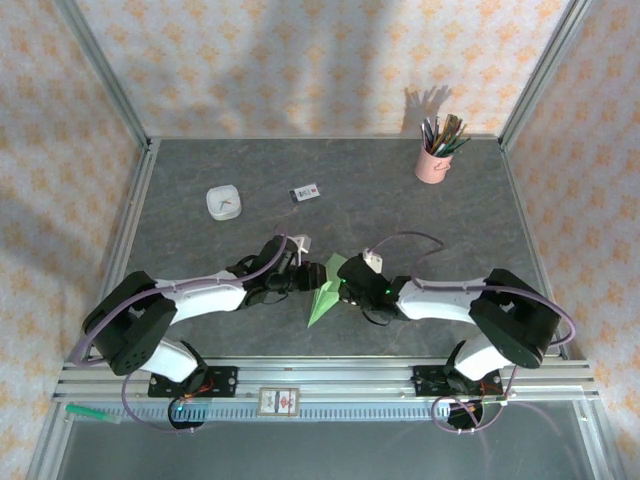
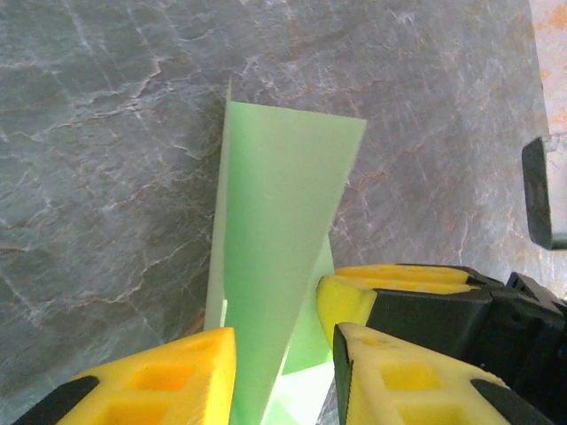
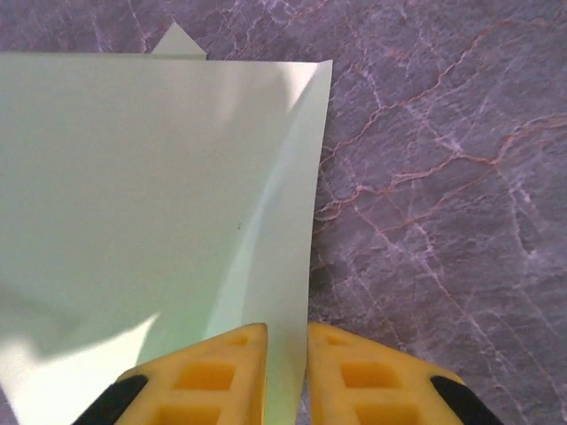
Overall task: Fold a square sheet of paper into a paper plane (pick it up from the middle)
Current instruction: Turn over a paper plane at the center of the table.
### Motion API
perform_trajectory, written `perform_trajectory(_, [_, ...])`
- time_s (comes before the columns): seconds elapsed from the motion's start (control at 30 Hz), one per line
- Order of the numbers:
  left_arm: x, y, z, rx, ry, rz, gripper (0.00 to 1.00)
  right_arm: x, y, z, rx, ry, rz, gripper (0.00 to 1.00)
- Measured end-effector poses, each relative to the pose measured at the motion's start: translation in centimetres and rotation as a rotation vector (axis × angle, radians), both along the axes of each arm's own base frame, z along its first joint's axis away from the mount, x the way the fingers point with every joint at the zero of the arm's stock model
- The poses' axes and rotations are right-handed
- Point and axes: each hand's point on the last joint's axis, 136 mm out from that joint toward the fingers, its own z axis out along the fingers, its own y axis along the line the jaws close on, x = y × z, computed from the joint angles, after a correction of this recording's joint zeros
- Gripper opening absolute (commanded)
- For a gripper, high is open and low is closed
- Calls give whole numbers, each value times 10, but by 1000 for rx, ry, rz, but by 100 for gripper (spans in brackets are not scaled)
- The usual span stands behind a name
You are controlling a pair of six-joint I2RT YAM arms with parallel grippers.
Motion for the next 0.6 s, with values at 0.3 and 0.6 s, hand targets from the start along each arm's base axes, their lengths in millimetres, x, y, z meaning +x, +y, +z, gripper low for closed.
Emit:
perform_trajectory(0.3, [-11,-7,3,30,-37,-54,37,2,2,12,77,-33,-4,18])
perform_trajectory(0.6, [-1,-8,-6,87,-44,-53,36,0,0,8,88,-27,-1,16])
